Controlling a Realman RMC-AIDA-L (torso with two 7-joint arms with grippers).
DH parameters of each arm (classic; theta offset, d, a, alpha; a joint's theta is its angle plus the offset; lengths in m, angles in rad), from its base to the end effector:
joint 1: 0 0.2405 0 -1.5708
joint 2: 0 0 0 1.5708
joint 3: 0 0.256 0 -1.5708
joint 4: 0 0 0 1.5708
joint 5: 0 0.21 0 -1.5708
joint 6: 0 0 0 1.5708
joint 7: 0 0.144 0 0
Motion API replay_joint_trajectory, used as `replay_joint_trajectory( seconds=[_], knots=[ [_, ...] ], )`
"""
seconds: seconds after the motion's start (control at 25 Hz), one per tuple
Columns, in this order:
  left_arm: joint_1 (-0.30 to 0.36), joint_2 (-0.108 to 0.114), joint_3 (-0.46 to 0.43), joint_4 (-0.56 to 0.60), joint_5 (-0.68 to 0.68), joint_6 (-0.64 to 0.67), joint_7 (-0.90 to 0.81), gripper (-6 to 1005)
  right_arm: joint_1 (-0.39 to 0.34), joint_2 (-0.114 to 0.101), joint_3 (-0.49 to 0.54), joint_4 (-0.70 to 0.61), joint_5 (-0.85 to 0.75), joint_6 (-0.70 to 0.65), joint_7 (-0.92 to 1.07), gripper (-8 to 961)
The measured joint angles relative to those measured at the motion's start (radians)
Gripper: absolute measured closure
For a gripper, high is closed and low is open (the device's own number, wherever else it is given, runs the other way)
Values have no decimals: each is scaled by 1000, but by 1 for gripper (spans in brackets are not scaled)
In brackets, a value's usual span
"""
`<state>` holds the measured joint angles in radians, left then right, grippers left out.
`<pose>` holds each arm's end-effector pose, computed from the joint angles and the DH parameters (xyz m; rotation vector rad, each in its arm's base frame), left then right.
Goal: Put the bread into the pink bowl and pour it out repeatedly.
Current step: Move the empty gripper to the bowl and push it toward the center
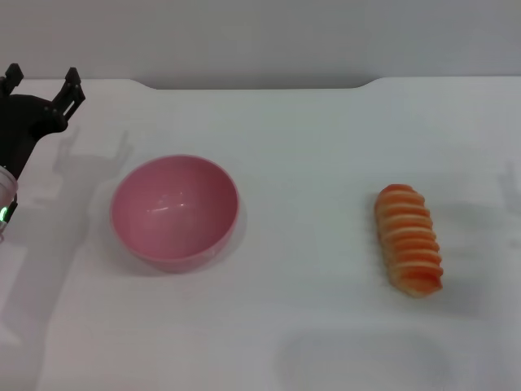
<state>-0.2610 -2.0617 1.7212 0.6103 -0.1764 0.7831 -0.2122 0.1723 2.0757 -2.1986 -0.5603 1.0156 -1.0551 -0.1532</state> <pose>-0.3102 0.3525 0.0074 -1.6238 -0.5795 -0.6768 0.3401 0.2913 -0.0116 -1.3309 0.6848 0.6265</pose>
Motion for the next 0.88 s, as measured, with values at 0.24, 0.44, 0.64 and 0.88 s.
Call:
replay_joint_trajectory(
  seconds=[0.24,0.44,0.64,0.88],
  knots=[
    [-4,-1,1,-1,0,-1,0,143,15,1,-14,11,0,8,0,166],
    [-4,-1,1,-1,0,0,0,143,19,-1,-12,12,1,9,0,167],
    [17,3,8,40,7,-36,-37,143,22,-2,-14,14,3,12,0,167],
    [130,49,38,448,34,-455,-51,142,21,-2,-14,8,1,14,0,166]
  ],
)
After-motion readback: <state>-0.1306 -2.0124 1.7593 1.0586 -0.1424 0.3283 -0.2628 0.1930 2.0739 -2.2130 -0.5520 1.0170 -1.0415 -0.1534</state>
